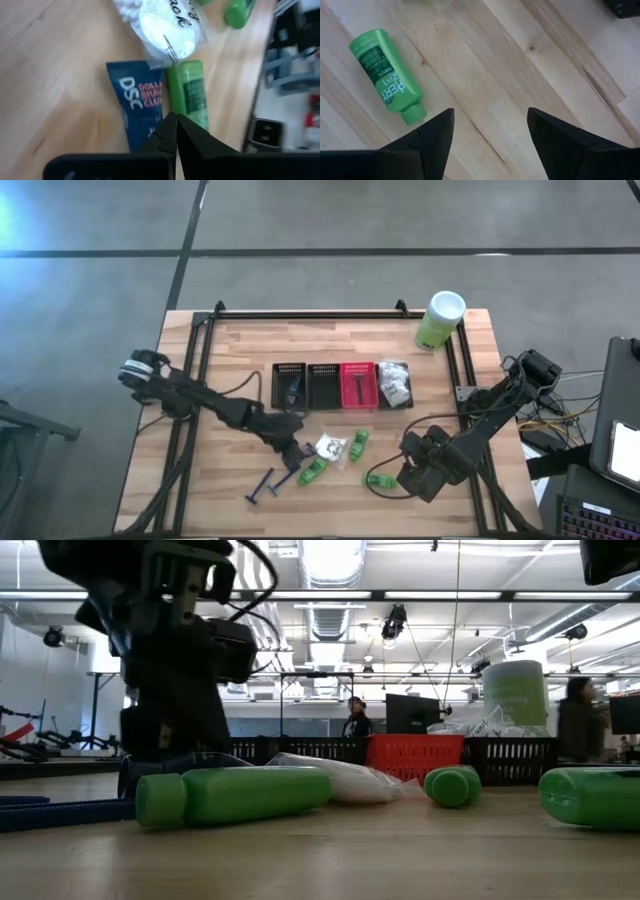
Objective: Pick & Place Travel size toiletries
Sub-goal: Put the blue shave cream into the left black basket
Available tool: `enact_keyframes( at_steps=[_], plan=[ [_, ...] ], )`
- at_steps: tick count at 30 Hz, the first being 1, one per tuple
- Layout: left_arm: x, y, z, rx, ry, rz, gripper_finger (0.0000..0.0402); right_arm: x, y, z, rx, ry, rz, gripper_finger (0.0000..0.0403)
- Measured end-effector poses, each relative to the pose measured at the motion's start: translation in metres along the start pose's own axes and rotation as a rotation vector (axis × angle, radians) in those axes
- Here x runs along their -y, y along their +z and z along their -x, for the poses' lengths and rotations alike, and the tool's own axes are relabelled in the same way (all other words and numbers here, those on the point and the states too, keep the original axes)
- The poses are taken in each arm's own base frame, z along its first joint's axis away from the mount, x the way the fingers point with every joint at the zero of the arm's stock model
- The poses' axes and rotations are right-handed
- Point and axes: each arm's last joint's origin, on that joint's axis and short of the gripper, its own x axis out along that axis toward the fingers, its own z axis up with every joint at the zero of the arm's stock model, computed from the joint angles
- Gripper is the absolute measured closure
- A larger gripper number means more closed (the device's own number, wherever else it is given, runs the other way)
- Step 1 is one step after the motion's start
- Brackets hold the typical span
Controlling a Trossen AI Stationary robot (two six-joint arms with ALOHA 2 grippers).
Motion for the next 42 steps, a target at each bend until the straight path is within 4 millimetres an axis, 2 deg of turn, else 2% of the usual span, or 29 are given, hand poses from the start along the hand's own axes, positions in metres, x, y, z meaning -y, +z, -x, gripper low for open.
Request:
enact_keyframes(
  at_steps=[6,15,25,28,31,35,39,42],
  plan=[
    [0.006,0.010,-0.022,-0.023,0.008,-0.055,0.0396,0.000,0.000,0.000,-0.003,0.003,-0.017,0.0169],
    [-0.003,0.007,-0.044,-0.074,-0.045,-0.047,0.0395,0.000,-0.001,0.000,-0.025,0.003,-0.016,0.0192],
    [-0.005,0.009,-0.044,-0.056,-0.067,-0.050,0.0394,0.000,-0.001,0.000,-0.034,0.001,-0.009,0.0198],
    [0.001,0.012,-0.037,-0.038,-0.077,-0.067,0.0394,0.000,-0.001,0.000,-0.034,0.001,-0.002,0.0192],
    [0.014,0.018,-0.021,0.010,-0.098,-0.104,0.0392,0.000,-0.001,0.000,-0.034,0.001,0.008,0.0186],
    [0.014,0.016,0.004,0.035,0.054,-0.092,0.0381,0.000,-0.001,0.000,-0.031,0.002,0.015,0.0177],
    [0.017,0.014,0.032,0.028,0.212,-0.078,0.0349,0.001,-0.001,-0.001,-0.031,-0.003,0.017,0.0166],
    [0.017,0.010,0.044,-0.003,0.264,-0.070,0.0310,0.002,-0.002,-0.002,-0.025,-0.009,0.018,0.0160]
  ],
)
